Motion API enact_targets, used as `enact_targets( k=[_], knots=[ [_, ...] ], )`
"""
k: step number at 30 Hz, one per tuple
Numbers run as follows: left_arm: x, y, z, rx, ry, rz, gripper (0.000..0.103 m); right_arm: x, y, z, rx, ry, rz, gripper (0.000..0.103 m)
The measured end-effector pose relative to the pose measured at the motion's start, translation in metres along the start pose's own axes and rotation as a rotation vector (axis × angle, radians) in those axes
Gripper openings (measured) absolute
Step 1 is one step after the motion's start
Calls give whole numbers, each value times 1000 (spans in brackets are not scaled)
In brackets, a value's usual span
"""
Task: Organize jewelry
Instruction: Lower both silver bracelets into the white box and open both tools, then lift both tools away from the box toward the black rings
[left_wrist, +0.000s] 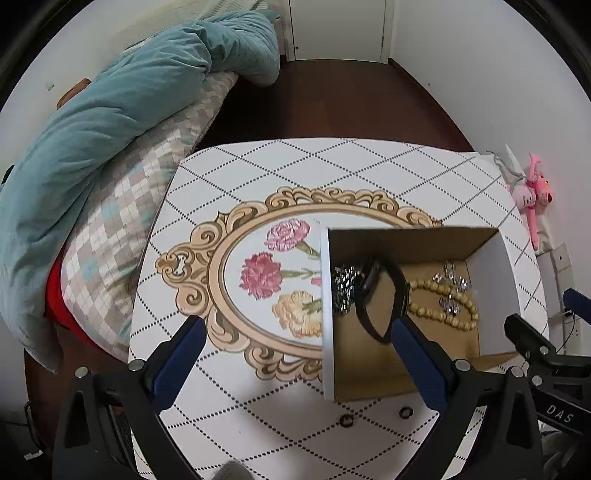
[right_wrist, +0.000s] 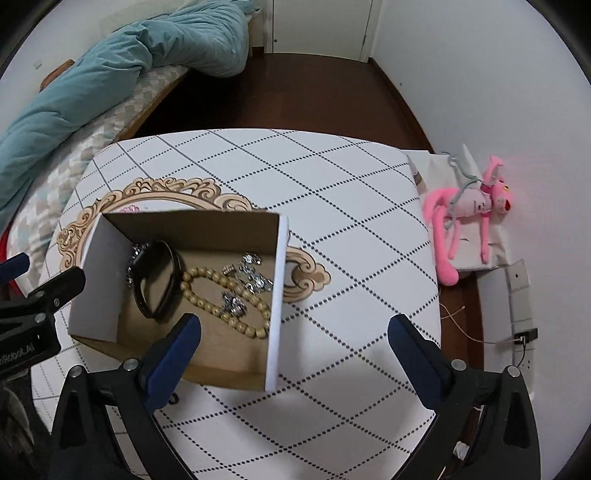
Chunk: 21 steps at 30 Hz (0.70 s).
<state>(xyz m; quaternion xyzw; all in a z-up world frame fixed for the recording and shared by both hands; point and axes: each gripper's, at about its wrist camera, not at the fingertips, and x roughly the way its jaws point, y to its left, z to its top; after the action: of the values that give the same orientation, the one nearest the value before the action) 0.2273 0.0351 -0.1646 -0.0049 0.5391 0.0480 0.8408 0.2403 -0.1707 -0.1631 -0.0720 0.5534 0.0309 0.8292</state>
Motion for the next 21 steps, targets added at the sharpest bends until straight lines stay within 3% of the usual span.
enact_targets(
  k=[8,21],
  knots=[
    [-22,-1,-17,-19,-46,3,103,-19,-5,-11,33,-55,-13,103],
    [-89,-2,-36,-51,-173,-16,103,-97,-16,-37,85,-224,-46,103]
  ],
)
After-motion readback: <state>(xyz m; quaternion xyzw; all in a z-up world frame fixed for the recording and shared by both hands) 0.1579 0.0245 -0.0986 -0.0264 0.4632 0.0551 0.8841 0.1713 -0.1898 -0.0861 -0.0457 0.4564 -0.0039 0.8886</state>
